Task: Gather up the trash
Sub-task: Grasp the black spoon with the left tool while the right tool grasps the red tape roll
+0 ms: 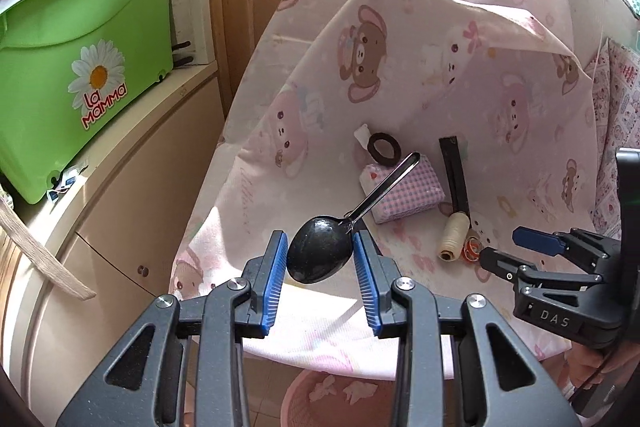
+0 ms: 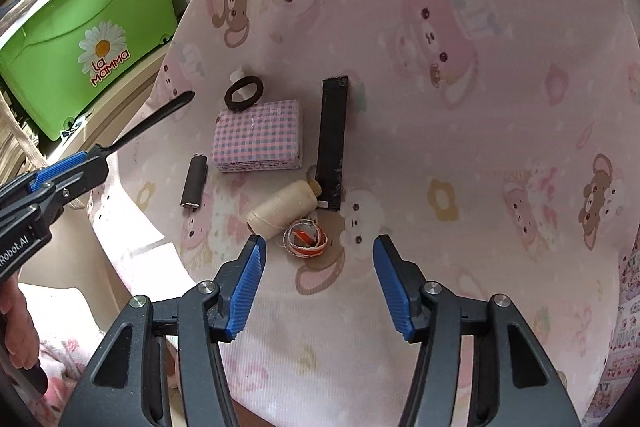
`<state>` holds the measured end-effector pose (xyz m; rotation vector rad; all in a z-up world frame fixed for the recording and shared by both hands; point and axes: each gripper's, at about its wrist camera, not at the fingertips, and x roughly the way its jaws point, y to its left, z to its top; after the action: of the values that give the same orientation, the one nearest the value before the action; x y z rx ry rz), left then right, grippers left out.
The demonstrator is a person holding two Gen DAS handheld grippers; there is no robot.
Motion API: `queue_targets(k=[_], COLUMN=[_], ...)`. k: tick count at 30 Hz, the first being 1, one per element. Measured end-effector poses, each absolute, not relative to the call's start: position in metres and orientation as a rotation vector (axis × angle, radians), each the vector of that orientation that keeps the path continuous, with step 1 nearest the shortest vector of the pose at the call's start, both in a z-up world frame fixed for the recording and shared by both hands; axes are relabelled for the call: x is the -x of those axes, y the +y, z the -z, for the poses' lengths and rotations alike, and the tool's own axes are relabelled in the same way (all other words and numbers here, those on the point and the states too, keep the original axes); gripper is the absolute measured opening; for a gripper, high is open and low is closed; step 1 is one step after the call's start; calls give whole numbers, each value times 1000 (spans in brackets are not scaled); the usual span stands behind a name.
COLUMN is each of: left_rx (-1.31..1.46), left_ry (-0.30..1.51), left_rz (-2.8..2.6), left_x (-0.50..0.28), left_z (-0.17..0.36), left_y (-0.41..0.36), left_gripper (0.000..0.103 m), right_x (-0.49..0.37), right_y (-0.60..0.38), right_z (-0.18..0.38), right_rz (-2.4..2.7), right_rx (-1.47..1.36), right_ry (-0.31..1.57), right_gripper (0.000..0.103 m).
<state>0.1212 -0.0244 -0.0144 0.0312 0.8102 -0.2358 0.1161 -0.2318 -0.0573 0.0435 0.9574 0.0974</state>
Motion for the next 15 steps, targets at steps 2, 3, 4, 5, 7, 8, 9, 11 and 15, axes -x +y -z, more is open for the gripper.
queue_targets(k=[2, 3, 4, 5, 7, 8, 9, 11, 15], left_rx=[-23, -23, -24, -27, -28, -26, -23, -22, -17], left_ry=[813, 812, 810, 808, 805, 805, 806, 805, 802], left_rz=[230, 225, 223, 220, 215, 215, 217, 214, 213], left_x=[-121, -121, -120, -119, -118, -118, -118, -118, -118], left_z=[15, 15, 15, 15, 16, 15, 16, 16, 15], left_y=[-21, -21, -20, -19, -17, -17, -16, -15, -14], left_gripper=[33, 33, 33, 33, 33, 33, 33, 33, 33], right_x=[-120, -122, -123, -124, -125, -127, -128, -130, -128], right_y=[-228, -227, -226, -226, -224, -223, -222, -220, -222], right_z=[62, 64, 66, 67, 70, 71, 73, 77, 73], right_rz=[-91, -90, -88, -84, -78, -77, -78, -84, -79], right_rx=[-46, -50, -55, -60, -60, -58, -59, -69, -83], right_ry=[970, 978, 982, 982, 979, 981, 986, 996, 975], right_gripper=[51, 49, 48, 46, 41, 37, 34, 21, 9])
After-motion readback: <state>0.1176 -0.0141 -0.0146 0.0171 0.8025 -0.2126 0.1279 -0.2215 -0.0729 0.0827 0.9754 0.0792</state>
